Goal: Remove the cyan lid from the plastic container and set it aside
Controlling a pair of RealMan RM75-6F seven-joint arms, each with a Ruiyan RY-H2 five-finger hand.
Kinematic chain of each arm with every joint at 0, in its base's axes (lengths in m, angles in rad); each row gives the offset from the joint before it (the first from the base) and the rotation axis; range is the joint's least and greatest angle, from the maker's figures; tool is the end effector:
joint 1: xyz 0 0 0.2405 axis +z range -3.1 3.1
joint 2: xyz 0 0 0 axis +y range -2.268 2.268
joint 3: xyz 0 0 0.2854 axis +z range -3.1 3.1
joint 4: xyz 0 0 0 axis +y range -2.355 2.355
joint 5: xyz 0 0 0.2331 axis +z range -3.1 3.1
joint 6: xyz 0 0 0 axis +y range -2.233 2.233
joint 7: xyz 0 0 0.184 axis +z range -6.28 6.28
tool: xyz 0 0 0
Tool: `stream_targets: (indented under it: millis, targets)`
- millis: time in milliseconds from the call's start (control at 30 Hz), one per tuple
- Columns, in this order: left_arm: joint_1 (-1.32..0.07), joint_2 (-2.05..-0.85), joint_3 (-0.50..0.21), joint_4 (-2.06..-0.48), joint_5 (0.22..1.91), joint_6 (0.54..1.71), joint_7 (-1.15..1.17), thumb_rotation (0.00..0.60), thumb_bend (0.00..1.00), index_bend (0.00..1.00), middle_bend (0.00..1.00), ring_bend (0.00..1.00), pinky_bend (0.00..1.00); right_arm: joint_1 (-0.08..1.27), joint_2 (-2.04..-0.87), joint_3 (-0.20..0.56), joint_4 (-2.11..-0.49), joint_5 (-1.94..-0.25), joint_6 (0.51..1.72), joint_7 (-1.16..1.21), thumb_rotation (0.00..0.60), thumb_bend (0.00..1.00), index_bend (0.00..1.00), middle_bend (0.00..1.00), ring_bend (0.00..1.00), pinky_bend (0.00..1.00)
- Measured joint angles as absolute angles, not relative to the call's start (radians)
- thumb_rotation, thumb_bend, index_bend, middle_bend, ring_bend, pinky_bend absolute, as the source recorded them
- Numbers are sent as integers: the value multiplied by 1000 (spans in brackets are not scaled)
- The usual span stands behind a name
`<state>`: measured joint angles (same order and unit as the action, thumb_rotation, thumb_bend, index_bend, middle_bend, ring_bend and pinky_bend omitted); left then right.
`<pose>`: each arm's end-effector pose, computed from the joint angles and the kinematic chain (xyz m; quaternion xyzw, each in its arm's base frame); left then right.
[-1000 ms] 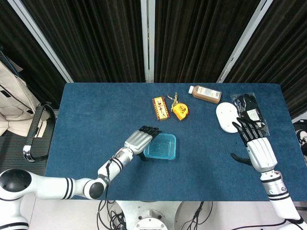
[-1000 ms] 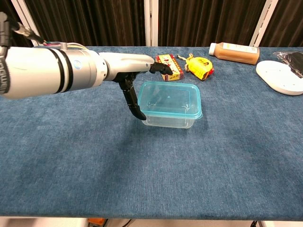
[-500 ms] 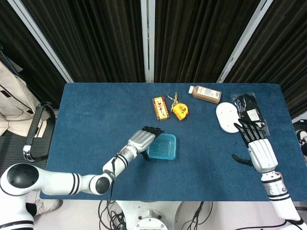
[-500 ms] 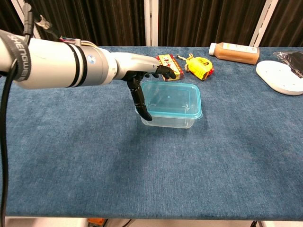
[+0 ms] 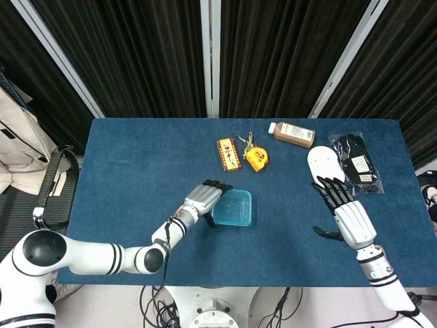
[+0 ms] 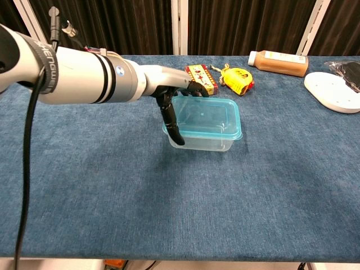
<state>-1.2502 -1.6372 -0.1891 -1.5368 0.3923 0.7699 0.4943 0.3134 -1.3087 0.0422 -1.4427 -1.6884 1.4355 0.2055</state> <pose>-0.0136 0.4088 -0.1317 -0.7826 -0.4750 -0.2847 0.2843 -0.2757 -0.2910 0.0754 0.6594 -0.3600 0.5090 0.4202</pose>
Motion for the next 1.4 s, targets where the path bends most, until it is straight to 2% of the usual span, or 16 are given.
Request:
stream_targets:
  millis: [67,167,300,633,1000,1400]
  targets:
    - [-1247,-1648,-194,-1537,396,802,486,600,0,281,321,257,185,332,-1341,42,-1436,-1710,1434,223,600,7,0,0,0,0]
    - [-1240,-1663,-202,-1542,402,842,475,600,0,301,337,268,221,368,-1391,45,-1427,-1733,1418,235,600,7,0,0,0,0]
    - [-1229,-1677,-206,-1550,421,864,464,600,0,325,341,268,225,408,-1460,51,-1403,-1756,1397,225,600,22,0,0,0,0]
    - [-1207,-1686,-201,-1536,474,840,436,600,0,329,345,268,224,459,-1644,54,-1237,-1778,1382,137,600,26,0,0,0,0]
    - [-1195,-1692,-195,-1508,549,800,410,600,0,329,345,268,220,450,-1750,46,-1081,-1759,1436,161,600,26,0,0,0,0]
    - [-1202,-1693,-187,-1497,540,796,424,600,0,329,342,268,220,474,-1823,35,-974,-1738,1426,217,600,26,0,0,0,0]
